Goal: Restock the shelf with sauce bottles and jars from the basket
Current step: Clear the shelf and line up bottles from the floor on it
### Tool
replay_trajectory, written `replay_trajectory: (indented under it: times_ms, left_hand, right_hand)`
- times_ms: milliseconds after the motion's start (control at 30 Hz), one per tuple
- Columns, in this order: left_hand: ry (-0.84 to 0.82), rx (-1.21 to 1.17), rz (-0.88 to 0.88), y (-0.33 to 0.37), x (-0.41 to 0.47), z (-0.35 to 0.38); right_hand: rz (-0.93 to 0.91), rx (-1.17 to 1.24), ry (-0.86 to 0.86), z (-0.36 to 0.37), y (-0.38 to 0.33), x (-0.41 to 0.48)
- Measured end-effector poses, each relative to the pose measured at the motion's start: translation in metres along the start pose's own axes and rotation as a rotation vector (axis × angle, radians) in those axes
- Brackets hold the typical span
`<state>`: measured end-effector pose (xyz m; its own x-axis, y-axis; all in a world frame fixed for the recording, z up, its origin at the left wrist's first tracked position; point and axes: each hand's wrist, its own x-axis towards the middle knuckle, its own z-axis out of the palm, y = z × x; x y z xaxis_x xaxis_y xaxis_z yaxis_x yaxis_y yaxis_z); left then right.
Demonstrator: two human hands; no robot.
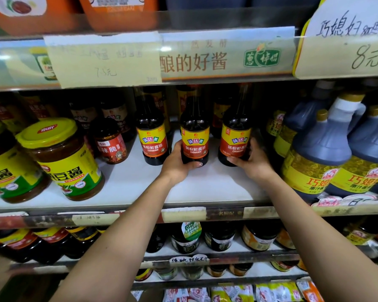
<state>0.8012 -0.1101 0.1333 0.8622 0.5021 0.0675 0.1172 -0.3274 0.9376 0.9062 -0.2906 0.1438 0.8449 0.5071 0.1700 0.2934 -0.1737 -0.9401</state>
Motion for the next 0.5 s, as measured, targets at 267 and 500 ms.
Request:
replay_trajectory:
  times_ms: [267,500]
  left_hand:
    - [0.037,-0.024,-0.029,-0.001,0.002,-0.001]
    - [0.010,-0.110,-0.034,0.003,-0.008,-0.003]
  right_hand:
    - [0.034,0.020,-0.009,0.001,0.000,-0.001]
    - [0.088,0.058,0.093,-0.003,0.002,-0.012]
